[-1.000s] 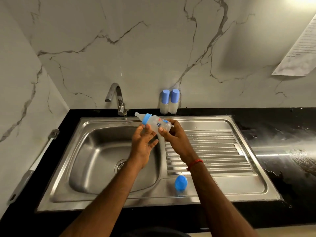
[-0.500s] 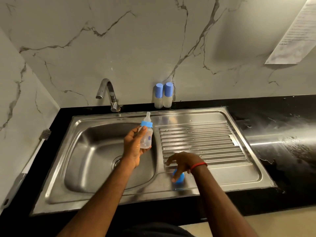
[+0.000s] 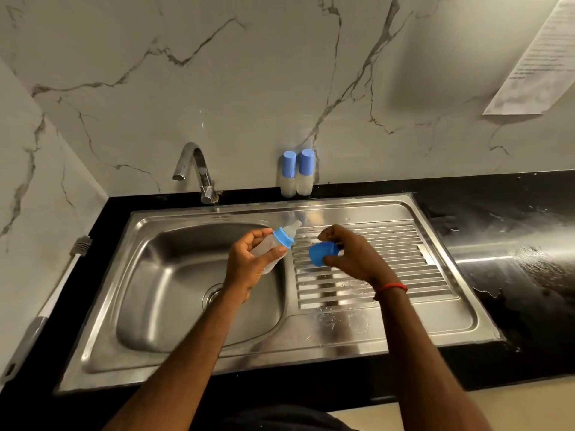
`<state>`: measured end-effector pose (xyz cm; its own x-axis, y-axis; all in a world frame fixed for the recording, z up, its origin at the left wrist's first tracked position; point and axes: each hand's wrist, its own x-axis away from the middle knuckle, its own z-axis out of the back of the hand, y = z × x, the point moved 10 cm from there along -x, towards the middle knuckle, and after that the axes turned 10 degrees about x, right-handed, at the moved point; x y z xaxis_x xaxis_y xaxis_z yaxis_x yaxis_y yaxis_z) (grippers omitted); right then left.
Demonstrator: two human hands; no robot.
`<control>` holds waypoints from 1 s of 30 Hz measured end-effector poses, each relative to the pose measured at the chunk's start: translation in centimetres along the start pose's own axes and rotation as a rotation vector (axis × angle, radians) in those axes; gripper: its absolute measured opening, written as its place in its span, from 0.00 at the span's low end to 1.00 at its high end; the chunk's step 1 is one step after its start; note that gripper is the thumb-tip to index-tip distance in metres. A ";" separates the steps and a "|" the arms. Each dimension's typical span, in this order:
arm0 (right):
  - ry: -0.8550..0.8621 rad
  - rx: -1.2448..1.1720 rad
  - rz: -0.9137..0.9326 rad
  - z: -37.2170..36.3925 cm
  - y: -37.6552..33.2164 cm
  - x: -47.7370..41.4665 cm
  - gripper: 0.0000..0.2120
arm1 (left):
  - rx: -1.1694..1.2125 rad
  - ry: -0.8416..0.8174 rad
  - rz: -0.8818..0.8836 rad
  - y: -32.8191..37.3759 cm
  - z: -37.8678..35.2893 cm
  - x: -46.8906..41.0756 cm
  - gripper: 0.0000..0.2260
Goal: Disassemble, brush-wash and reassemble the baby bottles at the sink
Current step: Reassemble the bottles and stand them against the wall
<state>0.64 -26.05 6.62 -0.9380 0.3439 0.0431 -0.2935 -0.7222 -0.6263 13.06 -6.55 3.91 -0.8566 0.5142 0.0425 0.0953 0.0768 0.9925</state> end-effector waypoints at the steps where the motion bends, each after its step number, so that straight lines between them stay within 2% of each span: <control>1: 0.074 -0.075 0.013 1.3 -0.5 0.0 0.20 | -0.030 -0.012 -0.013 0.3 -0.1 -0.1 0.21; 4: 0.206 -0.288 0.029 3.5 -1.4 0.1 0.20 | -0.075 -0.070 -0.040 0.8 -0.3 -0.4 0.22; 7: 0.217 -0.396 0.042 3.5 -1.9 0.1 0.20 | -0.102 -0.135 -0.092 1.5 -0.6 -0.6 0.22; 14: 0.082 -0.334 0.143 1.1 -3.9 -0.9 0.21 | -0.175 -0.270 -0.161 2.8 -2.3 -0.2 0.22; 24: 0.056 -0.349 0.174 1.2 -4.9 -1.8 0.22 | -0.164 -0.288 -0.172 3.7 -2.4 -0.5 0.21; 30: 0.016 -0.480 0.160 1.1 -4.9 -2.3 0.21 | -0.165 -0.288 -0.214 4.5 -2.7 -0.6 0.19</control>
<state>4.01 -23.94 10.42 -0.9603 0.2635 -0.0920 -0.0252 -0.4101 -0.9117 12.64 -8.78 8.69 -0.6685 0.7220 -0.1784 -0.1732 0.0821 0.9815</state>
